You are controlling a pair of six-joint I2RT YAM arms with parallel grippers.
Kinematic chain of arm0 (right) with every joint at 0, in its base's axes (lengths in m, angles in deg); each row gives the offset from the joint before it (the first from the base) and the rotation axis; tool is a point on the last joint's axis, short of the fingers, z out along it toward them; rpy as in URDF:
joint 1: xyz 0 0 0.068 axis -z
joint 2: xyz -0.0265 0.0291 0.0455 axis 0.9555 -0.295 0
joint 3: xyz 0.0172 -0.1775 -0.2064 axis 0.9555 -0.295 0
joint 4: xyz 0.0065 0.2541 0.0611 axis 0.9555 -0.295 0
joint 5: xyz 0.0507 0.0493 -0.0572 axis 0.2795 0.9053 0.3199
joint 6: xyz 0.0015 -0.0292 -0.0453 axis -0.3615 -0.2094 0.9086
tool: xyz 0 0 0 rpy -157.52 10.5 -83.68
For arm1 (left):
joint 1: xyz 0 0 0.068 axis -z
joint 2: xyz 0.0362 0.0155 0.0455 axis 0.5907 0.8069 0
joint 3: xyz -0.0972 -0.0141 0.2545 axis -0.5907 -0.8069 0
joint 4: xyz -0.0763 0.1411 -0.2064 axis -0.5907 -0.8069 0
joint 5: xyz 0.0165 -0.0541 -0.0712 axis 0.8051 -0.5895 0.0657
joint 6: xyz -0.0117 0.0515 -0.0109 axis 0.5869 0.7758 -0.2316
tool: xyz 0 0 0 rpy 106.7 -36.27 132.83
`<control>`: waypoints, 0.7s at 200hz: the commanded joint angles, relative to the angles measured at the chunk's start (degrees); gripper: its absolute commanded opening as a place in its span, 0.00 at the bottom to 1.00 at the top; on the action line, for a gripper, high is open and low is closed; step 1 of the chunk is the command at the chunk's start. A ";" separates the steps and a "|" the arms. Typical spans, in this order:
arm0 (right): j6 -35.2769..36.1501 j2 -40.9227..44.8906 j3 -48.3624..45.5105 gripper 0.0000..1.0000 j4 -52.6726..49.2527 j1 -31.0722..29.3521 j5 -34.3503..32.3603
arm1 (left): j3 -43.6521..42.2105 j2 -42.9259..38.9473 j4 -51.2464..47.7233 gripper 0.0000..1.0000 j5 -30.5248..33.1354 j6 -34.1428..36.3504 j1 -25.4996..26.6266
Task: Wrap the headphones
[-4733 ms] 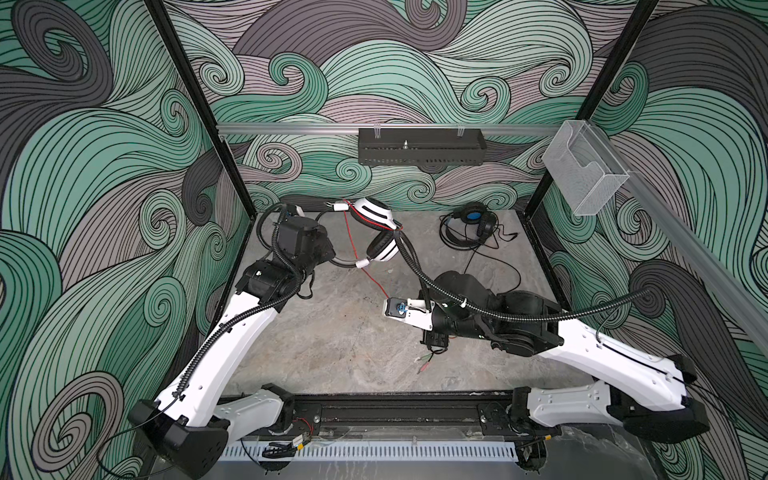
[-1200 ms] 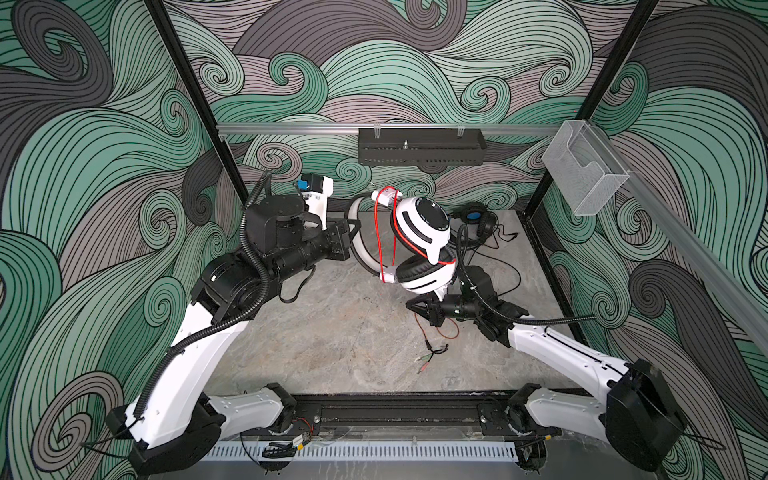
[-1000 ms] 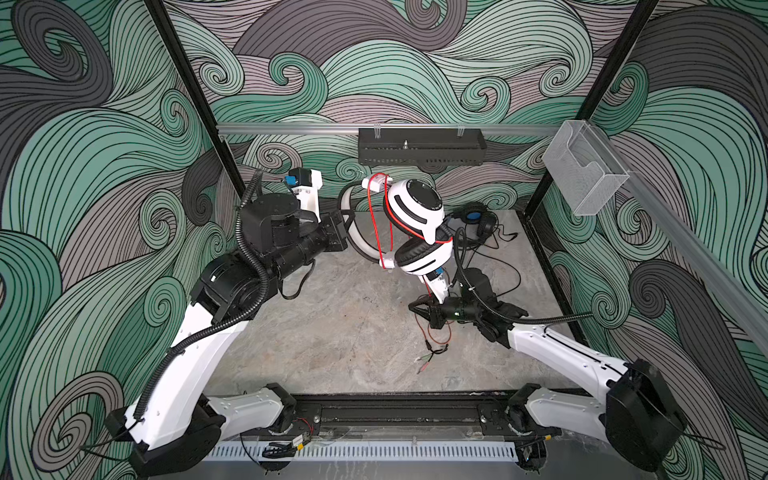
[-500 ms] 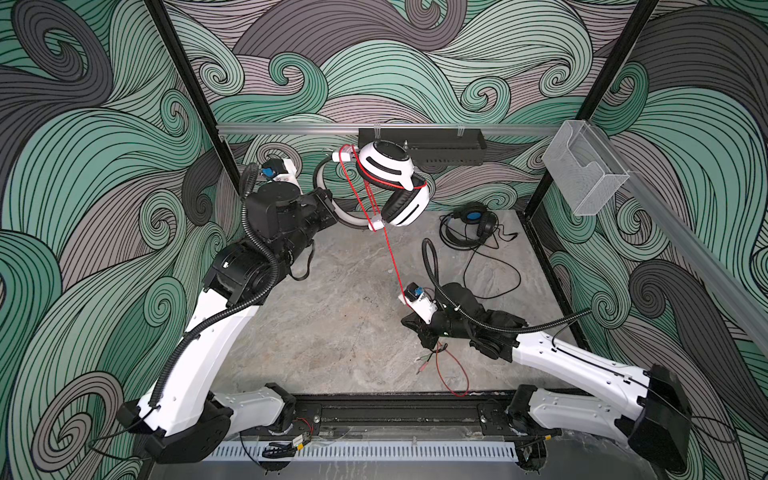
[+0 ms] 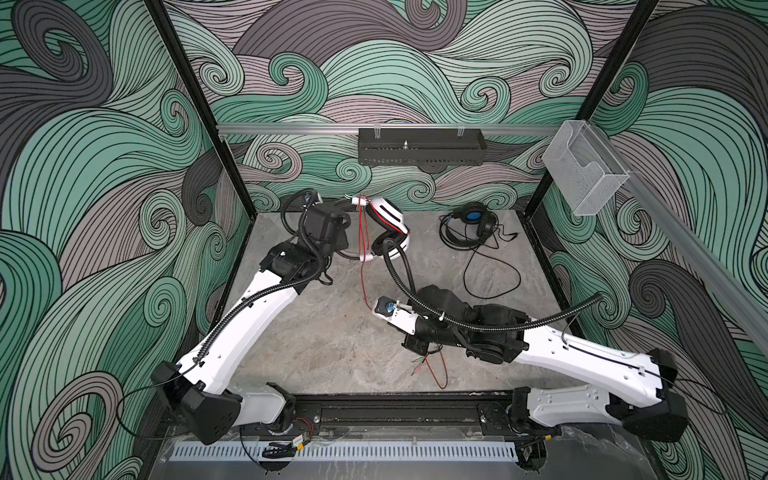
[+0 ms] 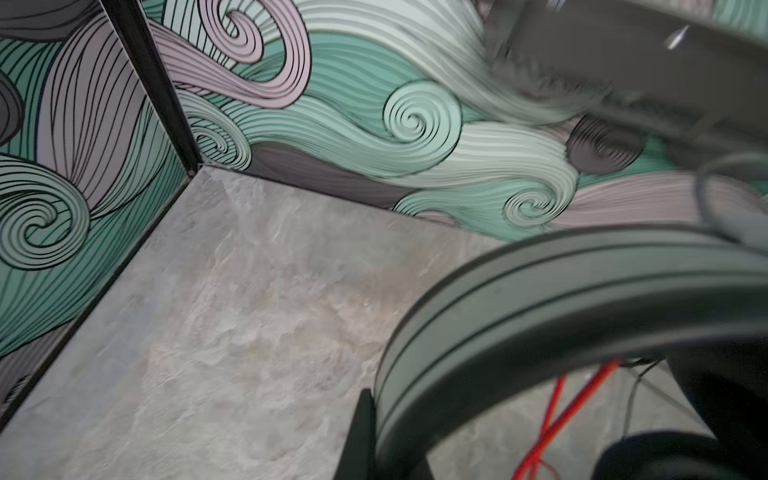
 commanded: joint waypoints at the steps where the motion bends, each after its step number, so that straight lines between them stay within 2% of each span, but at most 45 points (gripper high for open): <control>1: 5.25 -2.10 8.03 0.00 -7.01 -0.67 -4.57 | -1.78 -0.49 4.33 0.00 4.03 6.56 2.11; 30: 10.27 -5.90 16.84 0.00 -11.02 0.71 -11.83 | -6.91 -3.22 1.99 0.00 -4.03 16.05 3.78; 62: 10.20 -8.61 23.19 0.00 -13.44 7.51 -10.65 | -12.21 -8.70 -0.36 0.00 -17.17 23.23 4.42; 98: 10.84 -10.25 25.21 0.00 -13.71 13.82 -11.38 | -15.55 -14.36 -3.69 0.00 -31.96 26.18 4.52; 122: 9.41 -10.77 25.55 0.00 -13.84 18.58 -7.80 | -15.61 -16.40 -6.10 0.00 -42.61 26.58 4.61; 140: 7.95 -11.00 25.47 0.00 -13.85 21.04 -4.99 | -15.12 -17.62 -6.56 0.00 -48.08 25.48 4.61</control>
